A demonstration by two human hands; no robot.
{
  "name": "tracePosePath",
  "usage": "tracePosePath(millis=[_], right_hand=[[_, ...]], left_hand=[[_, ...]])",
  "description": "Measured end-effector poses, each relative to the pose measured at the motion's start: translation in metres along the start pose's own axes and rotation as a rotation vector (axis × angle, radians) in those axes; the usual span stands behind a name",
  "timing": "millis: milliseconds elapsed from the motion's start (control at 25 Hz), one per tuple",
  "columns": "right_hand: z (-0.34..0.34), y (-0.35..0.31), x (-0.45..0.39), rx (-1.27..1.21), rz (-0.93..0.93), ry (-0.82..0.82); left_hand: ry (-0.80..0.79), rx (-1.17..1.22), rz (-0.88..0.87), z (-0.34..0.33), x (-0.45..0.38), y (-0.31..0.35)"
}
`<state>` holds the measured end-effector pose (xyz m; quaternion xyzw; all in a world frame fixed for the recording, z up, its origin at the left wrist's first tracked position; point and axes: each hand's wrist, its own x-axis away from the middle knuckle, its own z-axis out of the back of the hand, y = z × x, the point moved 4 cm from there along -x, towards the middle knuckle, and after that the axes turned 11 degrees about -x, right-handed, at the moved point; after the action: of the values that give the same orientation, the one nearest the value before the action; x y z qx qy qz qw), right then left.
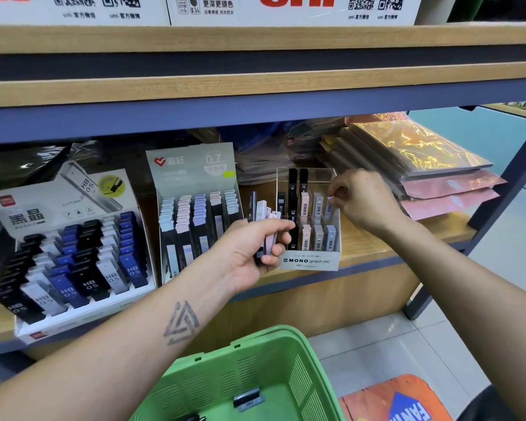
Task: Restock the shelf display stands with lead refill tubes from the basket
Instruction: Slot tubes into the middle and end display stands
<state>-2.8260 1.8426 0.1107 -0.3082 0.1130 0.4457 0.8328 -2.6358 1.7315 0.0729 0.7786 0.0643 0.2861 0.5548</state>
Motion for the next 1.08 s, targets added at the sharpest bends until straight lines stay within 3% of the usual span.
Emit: tracePosePath(millis=[240, 360, 440, 520, 600, 680, 800, 1080], right_hand=[[-0.009, -0.005, 0.002, 0.182, 0.113, 0.058], [-0.012, 0.001, 0.0, 0.346, 0.094, 0.042], [-0.011, 0.0, 0.001, 0.317, 0.074, 0.048], [-0.005, -0.011, 0.003, 0.128, 0.086, 0.074], [0.0, -0.029, 0.008, -0.233, 0.035, 0.001], [-0.003, -0.046, 0.015, -0.604, -0.092, -0.261], [-0.013, -0.058, 0.024, -0.793, -0.141, -0.513], [-0.01, -0.043, 0.014, -1.084, -0.289, -0.4]], left_hand=[[-0.049, 0.027, 0.011, -0.001, -0.001, 0.0], [-0.112, 0.069, 0.032, -0.003, 0.002, -0.001], [-0.139, 0.094, 0.031, -0.005, 0.005, 0.0], [-0.161, 0.122, 0.027, -0.005, 0.007, 0.001], [-0.171, 0.152, 0.025, -0.005, 0.007, 0.001], [-0.178, 0.169, 0.022, -0.006, 0.009, 0.002], [-0.195, 0.169, 0.01, -0.008, 0.013, 0.004], [-0.125, 0.197, 0.03, 0.002, 0.015, 0.006]])
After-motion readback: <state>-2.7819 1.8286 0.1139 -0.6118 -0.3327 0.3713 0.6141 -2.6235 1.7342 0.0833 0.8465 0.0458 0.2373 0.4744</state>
